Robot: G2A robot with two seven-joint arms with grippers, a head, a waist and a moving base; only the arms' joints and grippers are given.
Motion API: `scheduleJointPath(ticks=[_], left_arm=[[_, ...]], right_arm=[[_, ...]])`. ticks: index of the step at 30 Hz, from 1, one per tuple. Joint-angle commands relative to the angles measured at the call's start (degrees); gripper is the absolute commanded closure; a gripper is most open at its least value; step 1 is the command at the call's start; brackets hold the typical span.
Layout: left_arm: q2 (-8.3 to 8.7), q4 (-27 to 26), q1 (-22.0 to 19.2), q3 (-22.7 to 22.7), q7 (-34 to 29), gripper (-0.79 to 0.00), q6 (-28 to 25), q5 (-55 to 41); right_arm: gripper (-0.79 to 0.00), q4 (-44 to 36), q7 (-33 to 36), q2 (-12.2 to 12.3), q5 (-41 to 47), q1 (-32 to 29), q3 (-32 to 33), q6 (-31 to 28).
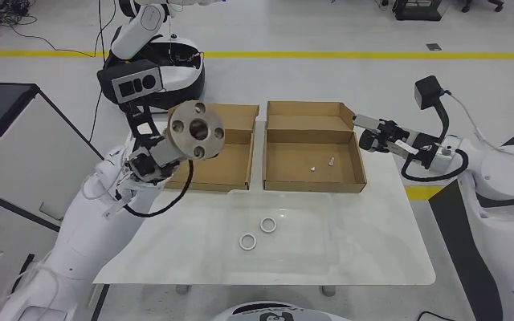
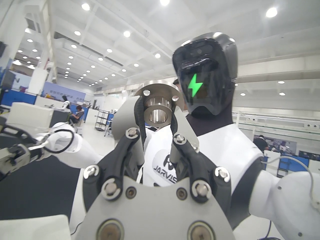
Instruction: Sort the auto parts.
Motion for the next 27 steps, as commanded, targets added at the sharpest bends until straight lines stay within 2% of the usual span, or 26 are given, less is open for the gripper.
scheduleJointPath(ticks=[1,8,16,23,27], left_arm=[[-0.33,0.12,0.15,0.44,3.93,0.000,3.55,6.76],[-0.94,-0.43,1.89,1.80,8.16,0.000,11.31,21.06],[-1.06,-2.11,3.90,0.32,11.30,0.000,20.06,28.81],[-1.30,-0.63,0.80,-1.30,12.74,0.000,30.77,36.05],[-1.29,0.51,-2.40,-1.29,8.91,0.000,37.39,41.16]], right_arm=[[-0.785,0.00,0.00,0.00,0.00,0.00,0.00,0.00],[-0.785,0.00,0.00,0.00,0.00,0.00,0.00,0.00],[-0.785,0.00,0.00,0.00,0.00,0.00,0.00,0.00],[-0.785,0.00,0.00,0.00,0.00,0.00,0.00,0.00],[-0.785,0.00,0.00,0.00,0.00,0.00,0.00,0.00]])
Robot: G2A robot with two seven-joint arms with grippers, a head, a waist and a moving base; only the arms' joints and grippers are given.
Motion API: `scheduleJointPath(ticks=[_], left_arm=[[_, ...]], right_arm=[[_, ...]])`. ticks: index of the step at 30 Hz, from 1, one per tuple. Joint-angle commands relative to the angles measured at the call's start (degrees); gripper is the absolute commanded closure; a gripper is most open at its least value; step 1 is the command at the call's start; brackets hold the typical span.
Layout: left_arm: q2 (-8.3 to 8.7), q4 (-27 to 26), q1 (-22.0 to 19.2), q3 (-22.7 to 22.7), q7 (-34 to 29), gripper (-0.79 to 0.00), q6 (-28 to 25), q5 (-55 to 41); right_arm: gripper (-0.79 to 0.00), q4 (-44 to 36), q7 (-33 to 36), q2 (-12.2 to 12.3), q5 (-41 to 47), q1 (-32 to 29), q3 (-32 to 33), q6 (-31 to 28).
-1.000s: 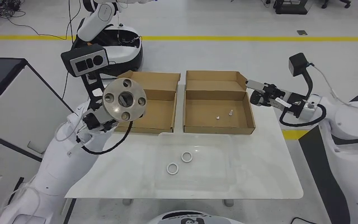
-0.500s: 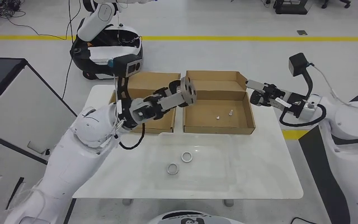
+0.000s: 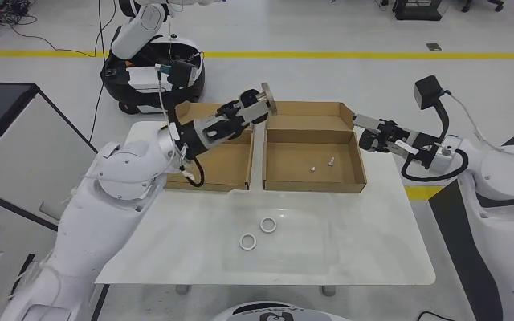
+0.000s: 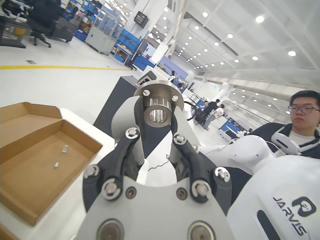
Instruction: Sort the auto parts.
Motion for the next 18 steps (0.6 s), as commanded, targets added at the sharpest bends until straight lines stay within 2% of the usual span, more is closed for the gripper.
scheduleJointPath(ticks=[1,10,18], left_arm=[[0.01,0.57,-1.72,0.13,-2.48,0.000,3.63,2.52],[0.02,3.79,-6.76,2.46,-11.87,0.000,12.53,13.20],[-0.57,6.95,-9.12,7.36,-17.90,0.000,18.58,18.66]], right_arm=[[-0.785,0.00,0.00,0.00,0.00,0.00,0.00,0.00],[-0.785,0.00,0.00,0.00,0.00,0.00,0.00,0.00],[-0.785,0.00,0.00,0.00,0.00,0.00,0.00,0.00]])
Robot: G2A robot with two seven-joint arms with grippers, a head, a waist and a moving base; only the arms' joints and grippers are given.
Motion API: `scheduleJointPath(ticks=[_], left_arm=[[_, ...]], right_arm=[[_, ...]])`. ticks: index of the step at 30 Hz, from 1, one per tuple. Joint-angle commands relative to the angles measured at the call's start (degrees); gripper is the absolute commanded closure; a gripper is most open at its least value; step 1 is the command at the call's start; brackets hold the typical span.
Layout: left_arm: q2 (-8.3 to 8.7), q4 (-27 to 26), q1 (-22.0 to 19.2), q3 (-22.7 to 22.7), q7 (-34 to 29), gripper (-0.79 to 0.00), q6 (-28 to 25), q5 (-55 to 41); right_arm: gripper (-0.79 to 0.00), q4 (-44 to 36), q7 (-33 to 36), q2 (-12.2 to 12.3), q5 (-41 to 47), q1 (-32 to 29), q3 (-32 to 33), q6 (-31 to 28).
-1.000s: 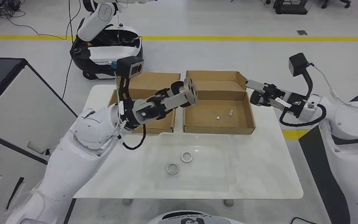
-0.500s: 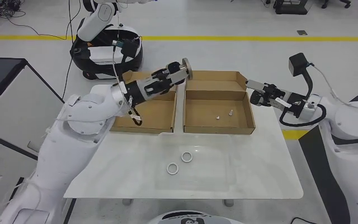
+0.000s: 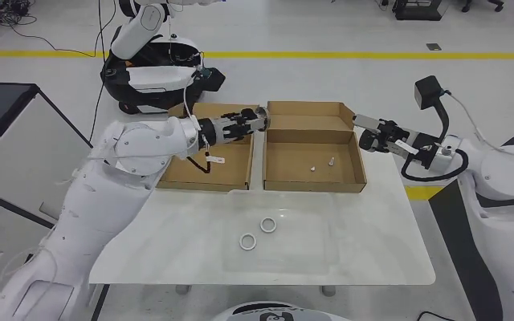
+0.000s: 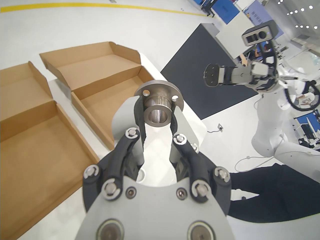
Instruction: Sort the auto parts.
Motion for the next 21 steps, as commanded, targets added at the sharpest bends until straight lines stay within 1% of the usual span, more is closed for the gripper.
scheduleJointPath(ticks=[1,5,8,13,21], left_arm=[[-0.22,1.03,-0.55,1.33,-0.88,0.000,1.03,1.19],[-0.54,2.82,-2.33,3.09,-3.20,0.000,2.01,3.97],[-0.83,4.89,-4.25,4.47,-5.44,0.000,1.76,5.99],[-1.63,9.76,-7.85,7.63,-8.05,0.000,0.43,9.56],[-3.56,19.08,-13.29,13.91,-10.64,0.000,-3.14,15.64]], right_arm=[[-0.785,0.00,0.00,0.00,0.00,0.00,0.00,0.00],[-0.785,0.00,0.00,0.00,0.00,0.00,0.00,0.00],[-0.785,0.00,0.00,0.00,0.00,0.00,0.00,0.00],[-0.785,0.00,0.00,0.00,0.00,0.00,0.00,0.00],[-0.785,0.00,0.00,0.00,0.00,0.00,0.00,0.00]])
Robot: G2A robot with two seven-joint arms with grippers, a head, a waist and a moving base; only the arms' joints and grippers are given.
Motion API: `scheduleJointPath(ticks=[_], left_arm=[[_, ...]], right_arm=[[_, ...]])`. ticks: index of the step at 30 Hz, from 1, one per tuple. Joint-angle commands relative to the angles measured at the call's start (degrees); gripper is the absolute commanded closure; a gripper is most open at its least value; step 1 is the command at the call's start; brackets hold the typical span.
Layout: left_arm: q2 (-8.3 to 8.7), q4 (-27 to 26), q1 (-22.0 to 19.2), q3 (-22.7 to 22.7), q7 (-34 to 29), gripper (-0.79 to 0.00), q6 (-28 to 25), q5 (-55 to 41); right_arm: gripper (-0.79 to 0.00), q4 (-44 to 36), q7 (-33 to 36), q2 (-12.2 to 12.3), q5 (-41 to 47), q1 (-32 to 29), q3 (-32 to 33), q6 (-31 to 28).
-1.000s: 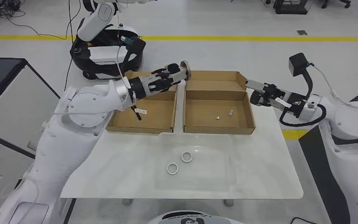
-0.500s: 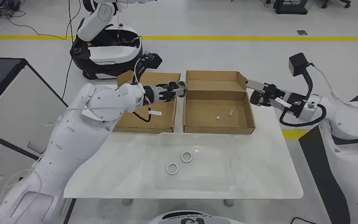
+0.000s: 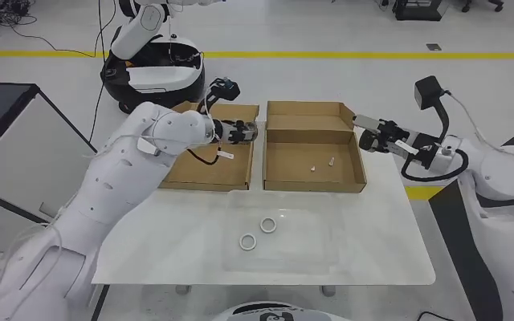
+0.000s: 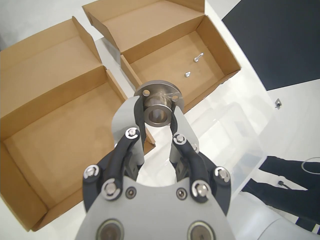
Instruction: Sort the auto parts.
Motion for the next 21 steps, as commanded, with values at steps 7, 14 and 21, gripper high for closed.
scheduleJointPath(ticks=[7,14,21], left_arm=[[-1.86,10.04,-3.92,6.00,-2.37,0.000,-4.37,7.98],[-3.33,14.99,-4.99,8.64,-3.96,0.000,-6.07,9.09],[-4.54,18.80,-5.28,10.66,-4.72,0.000,-7.10,10.84]], right_arm=[[-0.785,0.00,0.00,0.00,0.00,0.00,0.00,0.00],[-0.785,0.00,0.00,0.00,0.00,0.00,0.00,0.00],[-0.785,0.00,0.00,0.00,0.00,0.00,0.00,0.00]])
